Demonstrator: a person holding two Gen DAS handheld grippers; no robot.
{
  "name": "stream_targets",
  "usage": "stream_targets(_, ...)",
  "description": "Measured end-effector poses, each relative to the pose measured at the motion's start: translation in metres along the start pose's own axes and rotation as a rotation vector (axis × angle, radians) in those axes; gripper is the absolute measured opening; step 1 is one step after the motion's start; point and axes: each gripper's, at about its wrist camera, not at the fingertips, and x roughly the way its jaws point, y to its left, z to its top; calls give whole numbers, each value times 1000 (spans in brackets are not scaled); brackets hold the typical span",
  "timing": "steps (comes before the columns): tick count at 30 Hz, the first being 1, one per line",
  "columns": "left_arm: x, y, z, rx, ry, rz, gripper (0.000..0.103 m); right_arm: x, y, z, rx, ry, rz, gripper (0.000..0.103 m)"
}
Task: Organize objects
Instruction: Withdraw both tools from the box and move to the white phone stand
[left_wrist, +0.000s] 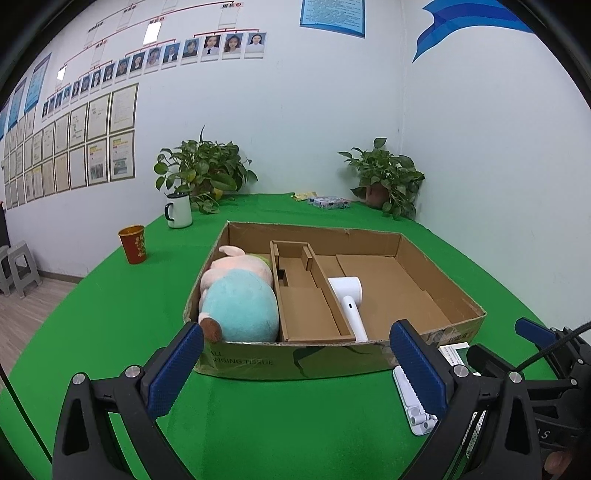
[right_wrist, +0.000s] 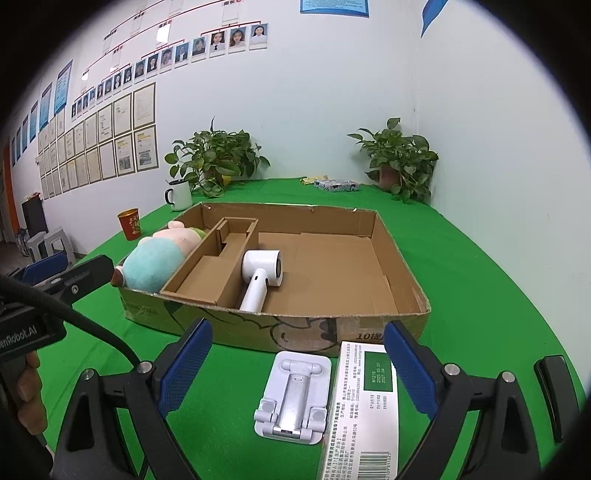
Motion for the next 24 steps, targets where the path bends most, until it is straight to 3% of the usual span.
stream_targets(6,11,6,-21,-35,63,-138,102,-3,9,-30,67,75,202,94)
stream_targets(12,27,11,-44,-43,134,-156,102,8,27,-70,70,192,324,94)
stream_targets(15,35,10,-51,-39,156,-165,102,16,24,-79,69,233,296,94)
stream_targets(24,51,2,-62,-28,194,-193,102,24,-20,-80,104,248,93,94)
